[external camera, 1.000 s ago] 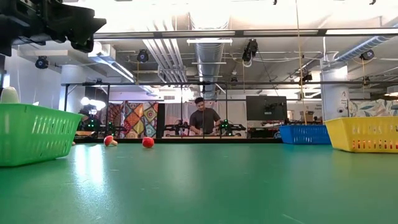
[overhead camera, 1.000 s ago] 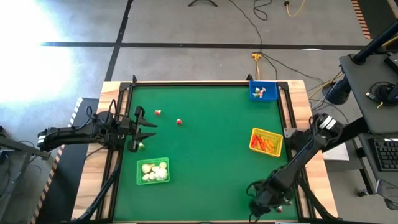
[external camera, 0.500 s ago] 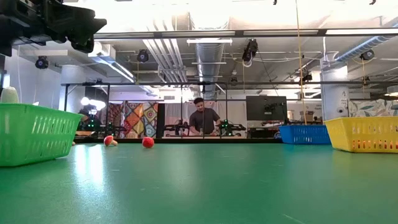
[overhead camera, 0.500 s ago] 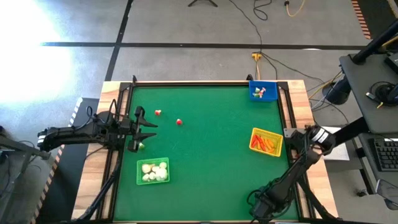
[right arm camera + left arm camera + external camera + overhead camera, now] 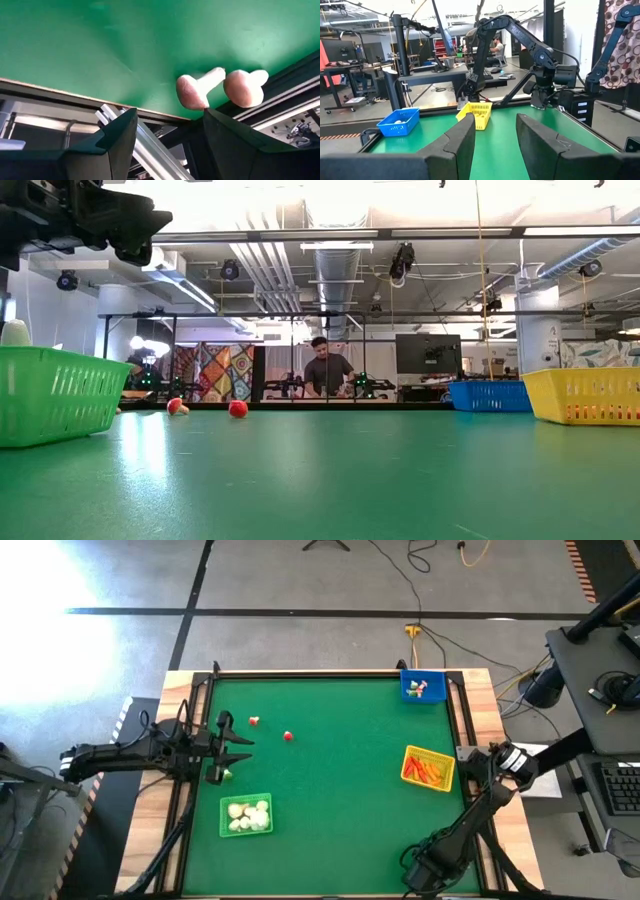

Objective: Sort produce into baskets
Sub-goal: Put the brown mushroom into the blue bin

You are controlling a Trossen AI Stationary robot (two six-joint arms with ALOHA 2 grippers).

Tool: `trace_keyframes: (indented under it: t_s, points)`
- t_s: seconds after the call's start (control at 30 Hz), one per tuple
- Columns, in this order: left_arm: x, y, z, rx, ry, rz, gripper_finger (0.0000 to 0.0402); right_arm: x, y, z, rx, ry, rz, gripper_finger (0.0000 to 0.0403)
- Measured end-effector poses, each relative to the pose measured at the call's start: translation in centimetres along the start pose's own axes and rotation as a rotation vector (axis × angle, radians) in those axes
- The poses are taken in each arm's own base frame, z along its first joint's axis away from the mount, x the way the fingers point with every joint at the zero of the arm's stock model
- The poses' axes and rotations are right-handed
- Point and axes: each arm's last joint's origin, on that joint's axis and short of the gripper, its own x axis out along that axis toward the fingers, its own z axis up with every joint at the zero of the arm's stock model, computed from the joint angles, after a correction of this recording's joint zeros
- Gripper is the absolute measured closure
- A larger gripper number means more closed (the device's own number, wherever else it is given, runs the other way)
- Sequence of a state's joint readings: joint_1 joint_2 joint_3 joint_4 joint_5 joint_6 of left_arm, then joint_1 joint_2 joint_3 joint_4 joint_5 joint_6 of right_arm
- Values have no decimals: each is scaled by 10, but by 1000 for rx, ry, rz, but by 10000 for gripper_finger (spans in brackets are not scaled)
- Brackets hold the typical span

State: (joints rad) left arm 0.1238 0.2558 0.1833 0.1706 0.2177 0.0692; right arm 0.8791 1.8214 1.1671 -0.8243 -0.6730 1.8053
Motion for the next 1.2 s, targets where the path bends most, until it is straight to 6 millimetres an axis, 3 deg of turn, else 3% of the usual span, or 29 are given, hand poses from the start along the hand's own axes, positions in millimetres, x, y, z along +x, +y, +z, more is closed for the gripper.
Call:
trace_keyframes:
  t_s: [0.27, 1.0, 1.2]
  points:
    - [0, 0, 0, 1, -2, 0, 274, -6, -5, -4, 10, -2, -32, 184]
    - [0, 0, 0, 0, 0, 0, 274, 16, -14, 15, -24, -16, -11, 184]
    - [0, 0, 0, 0, -1, 0, 274, 17, -14, 15, -25, -13, -10, 219]
